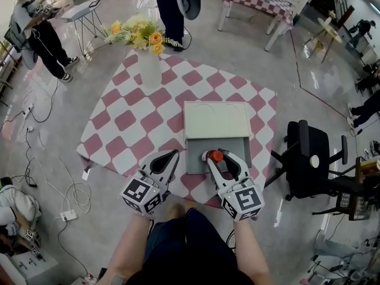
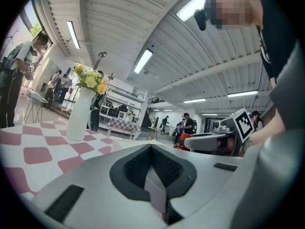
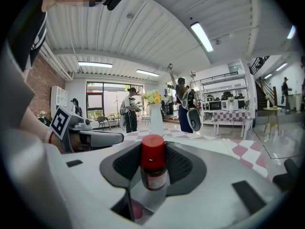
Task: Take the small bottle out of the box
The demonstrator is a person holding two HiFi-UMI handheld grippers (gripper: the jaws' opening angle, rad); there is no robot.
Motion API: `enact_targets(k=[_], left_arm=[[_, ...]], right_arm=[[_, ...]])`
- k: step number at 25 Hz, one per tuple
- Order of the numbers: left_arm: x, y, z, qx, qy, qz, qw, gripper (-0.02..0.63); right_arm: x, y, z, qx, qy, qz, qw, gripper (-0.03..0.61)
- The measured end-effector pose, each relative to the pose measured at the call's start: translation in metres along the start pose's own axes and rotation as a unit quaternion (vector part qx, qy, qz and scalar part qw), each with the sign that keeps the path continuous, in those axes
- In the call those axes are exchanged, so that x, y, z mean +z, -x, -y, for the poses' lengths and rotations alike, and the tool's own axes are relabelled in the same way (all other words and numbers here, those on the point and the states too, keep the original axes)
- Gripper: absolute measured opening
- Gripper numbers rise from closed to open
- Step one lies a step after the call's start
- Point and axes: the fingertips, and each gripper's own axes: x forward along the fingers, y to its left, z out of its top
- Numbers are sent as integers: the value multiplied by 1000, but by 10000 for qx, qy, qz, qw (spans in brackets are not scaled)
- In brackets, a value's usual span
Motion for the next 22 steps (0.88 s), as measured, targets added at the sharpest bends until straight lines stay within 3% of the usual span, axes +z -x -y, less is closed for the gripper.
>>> enact_targets(k=[22], left_arm=[[31, -3, 2, 32, -144, 229, 9996, 2]], right_arm=[[29, 8, 2, 31, 142, 154, 9998, 149]])
